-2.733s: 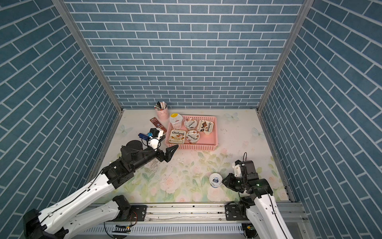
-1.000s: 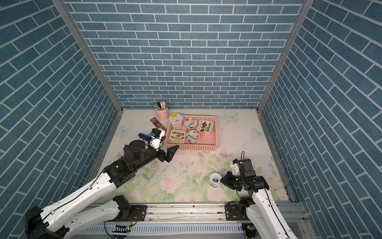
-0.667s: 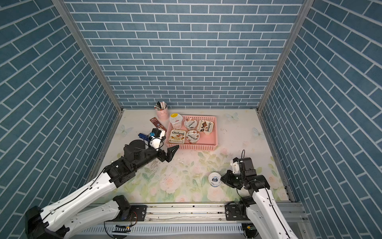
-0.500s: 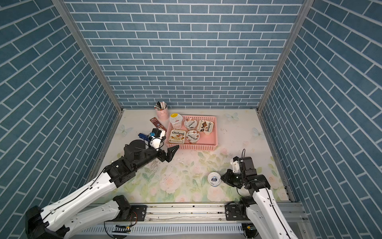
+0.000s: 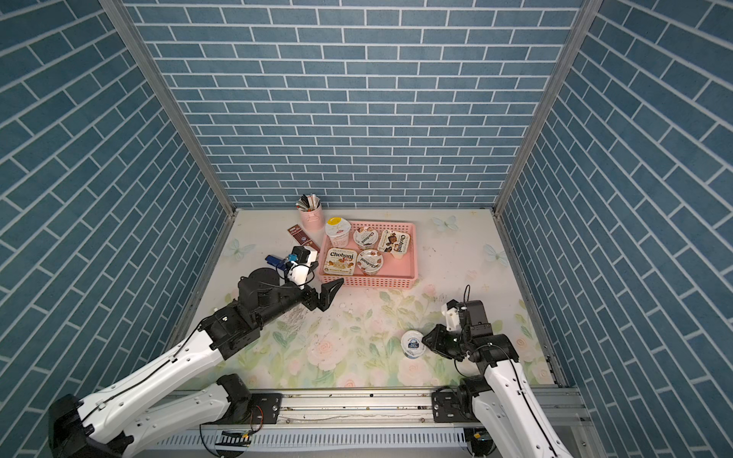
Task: Put the yogurt in the basket
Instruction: Pick up the yogurt from the center of the board.
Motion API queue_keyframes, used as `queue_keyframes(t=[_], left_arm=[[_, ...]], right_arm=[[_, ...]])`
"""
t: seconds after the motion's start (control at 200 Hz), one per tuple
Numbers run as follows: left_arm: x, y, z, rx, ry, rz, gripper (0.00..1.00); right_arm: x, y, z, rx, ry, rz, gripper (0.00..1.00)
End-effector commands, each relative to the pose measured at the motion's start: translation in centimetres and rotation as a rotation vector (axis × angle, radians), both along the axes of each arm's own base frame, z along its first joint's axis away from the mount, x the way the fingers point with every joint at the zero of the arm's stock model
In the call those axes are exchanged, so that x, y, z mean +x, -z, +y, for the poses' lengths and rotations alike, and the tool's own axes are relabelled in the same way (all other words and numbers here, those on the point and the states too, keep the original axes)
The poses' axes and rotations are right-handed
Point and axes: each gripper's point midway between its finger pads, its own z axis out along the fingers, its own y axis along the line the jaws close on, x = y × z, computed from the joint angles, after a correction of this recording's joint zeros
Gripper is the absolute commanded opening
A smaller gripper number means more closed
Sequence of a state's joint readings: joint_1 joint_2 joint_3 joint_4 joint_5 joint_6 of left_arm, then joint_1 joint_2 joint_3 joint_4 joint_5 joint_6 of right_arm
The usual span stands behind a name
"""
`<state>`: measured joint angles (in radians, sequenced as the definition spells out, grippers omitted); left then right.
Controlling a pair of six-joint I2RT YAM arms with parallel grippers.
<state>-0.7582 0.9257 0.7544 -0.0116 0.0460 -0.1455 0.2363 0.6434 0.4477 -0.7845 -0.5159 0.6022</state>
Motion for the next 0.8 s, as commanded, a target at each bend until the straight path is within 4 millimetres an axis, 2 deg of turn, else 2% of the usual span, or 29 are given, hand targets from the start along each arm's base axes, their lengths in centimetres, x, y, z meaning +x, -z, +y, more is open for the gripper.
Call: queue_keyframes(t=[0.0, 0.305, 0.605, 0.795], left_arm=[[-0.2, -0.8, 0.0, -0.008, 0.000, -0.012, 1.00], [-0.1, -0.8, -0.1, -0.007, 0.001, -0.011, 1.00], [-0.2, -0.8, -0.1, -0.005, 0.002, -0.009, 1.00], [-0.2, -0.7, 0.1, -0.002, -0.004, -0.009, 1.00]], right_arm=[[-0.3, 0.5, -0.2, -0.015, -0.006, 0.008, 0.22], [-0.2, -0.8, -1.0, -0.069, -0.006, -0.015, 0.22], [-0.7, 0.9, -0.7, -0.047, -0.009, 0.014, 0.21], [-0.5, 1.1, -0.5, -0.036, -0.013, 0.013, 0.21]])
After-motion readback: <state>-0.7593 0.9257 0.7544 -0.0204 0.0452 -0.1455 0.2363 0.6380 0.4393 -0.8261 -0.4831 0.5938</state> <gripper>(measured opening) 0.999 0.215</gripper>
